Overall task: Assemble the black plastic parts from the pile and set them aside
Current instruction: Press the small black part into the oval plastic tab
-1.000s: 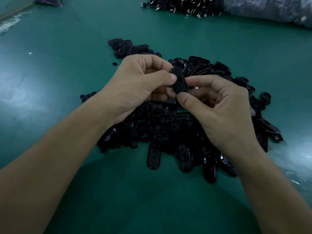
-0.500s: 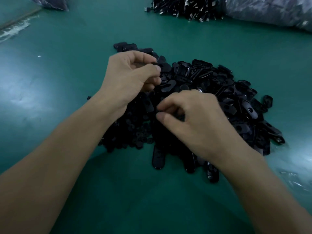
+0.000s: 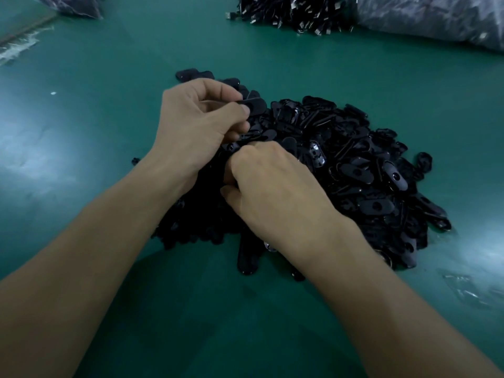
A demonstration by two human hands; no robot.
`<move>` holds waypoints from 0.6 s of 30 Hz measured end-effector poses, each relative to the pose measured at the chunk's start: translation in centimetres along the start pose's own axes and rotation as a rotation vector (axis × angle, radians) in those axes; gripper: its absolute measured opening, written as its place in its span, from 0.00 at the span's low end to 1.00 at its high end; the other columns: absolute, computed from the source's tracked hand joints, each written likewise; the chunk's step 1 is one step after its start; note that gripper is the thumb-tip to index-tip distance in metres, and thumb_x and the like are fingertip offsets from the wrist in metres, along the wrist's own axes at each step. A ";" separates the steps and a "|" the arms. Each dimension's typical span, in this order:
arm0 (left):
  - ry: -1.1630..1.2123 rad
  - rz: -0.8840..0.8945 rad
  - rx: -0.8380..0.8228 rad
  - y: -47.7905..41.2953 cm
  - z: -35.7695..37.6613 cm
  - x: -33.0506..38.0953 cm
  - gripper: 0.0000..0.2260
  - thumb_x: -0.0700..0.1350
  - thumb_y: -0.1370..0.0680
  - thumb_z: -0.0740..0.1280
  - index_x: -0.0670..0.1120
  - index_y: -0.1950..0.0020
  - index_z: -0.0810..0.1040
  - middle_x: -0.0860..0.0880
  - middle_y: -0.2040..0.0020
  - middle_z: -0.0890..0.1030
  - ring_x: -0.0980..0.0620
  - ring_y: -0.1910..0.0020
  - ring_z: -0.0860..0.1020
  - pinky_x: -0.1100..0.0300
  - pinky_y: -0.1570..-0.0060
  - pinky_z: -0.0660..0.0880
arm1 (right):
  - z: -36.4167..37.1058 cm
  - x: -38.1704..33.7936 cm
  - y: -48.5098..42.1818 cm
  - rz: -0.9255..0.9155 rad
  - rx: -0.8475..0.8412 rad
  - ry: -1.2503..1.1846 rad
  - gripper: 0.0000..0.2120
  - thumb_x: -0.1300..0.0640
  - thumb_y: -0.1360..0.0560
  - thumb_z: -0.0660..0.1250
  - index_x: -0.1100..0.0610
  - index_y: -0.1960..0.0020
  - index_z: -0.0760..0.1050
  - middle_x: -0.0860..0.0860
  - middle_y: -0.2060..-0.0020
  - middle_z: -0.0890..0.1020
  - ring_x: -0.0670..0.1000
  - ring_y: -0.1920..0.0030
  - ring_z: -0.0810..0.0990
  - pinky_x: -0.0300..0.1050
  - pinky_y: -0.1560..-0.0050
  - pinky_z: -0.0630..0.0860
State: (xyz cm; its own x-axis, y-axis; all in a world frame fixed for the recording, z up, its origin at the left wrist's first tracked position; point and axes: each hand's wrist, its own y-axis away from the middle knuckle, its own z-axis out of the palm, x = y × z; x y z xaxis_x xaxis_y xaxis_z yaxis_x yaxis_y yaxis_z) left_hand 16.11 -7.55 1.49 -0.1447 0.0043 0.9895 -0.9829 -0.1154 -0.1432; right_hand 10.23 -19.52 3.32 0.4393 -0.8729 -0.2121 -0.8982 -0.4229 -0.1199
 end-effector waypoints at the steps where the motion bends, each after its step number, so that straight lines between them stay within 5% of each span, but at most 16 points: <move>1: -0.002 0.002 -0.001 0.0 0.0 0.0 0.07 0.34 0.26 0.73 0.45 0.57 0.79 0.51 0.70 0.82 0.54 0.67 0.82 0.64 0.66 0.76 | 0.0 -0.1 0.0 -0.014 0.002 0.009 0.05 0.54 0.20 0.65 0.52 0.53 0.70 0.50 0.54 0.73 0.54 0.48 0.75 0.46 0.55 0.64; 4: -0.005 0.005 0.001 0.1 0.0 0.1 0.07 0.35 0.26 0.73 0.45 0.57 0.79 0.51 0.69 0.82 0.55 0.67 0.82 0.64 0.65 0.77 | 0.1 0.0 0.0 -0.035 0.014 -0.009 0.06 0.53 0.20 0.63 0.53 0.55 0.69 0.50 0.57 0.70 0.53 0.55 0.71 0.46 0.57 0.63; 9: -0.011 0.007 0.004 0.1 0.0 0.0 0.07 0.35 0.26 0.73 0.46 0.57 0.79 0.51 0.69 0.83 0.54 0.66 0.82 0.64 0.65 0.77 | 0.0 1.0 0.1 0.004 0.015 -0.130 0.06 0.54 0.21 0.64 0.56 0.53 0.75 0.51 0.57 0.77 0.53 0.59 0.75 0.50 0.58 0.76; 12: -0.010 0.010 0.001 0.1 0.1 -0.1 0.07 0.35 0.26 0.73 0.46 0.57 0.79 0.51 0.70 0.82 0.55 0.66 0.82 0.64 0.65 0.77 | 0.1 1.4 0.1 -0.027 0.044 -0.117 0.07 0.54 0.20 0.62 0.57 0.53 0.74 0.51 0.56 0.76 0.52 0.58 0.72 0.47 0.58 0.72; 18: -0.007 0.002 -0.055 0.3 0.2 0.0 0.06 0.36 0.27 0.74 0.46 0.56 0.80 0.49 0.68 0.84 0.53 0.66 0.83 0.62 0.65 0.78 | -1.1 3.8 1.0 0.099 0.205 -0.578 0.06 0.58 0.19 0.61 0.53 0.55 0.71 0.48 0.63 0.80 0.48 0.64 0.82 0.46 0.71 0.77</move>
State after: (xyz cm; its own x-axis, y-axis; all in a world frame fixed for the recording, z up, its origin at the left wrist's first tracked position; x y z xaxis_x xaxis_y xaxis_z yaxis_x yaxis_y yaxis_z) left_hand 15.86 -7.76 1.43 -0.1462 -0.0029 0.9892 -0.9874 -0.0609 -0.1461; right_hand 11.03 -23.54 3.50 0.3427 -0.6081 -0.7160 -0.9391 -0.2413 -0.2446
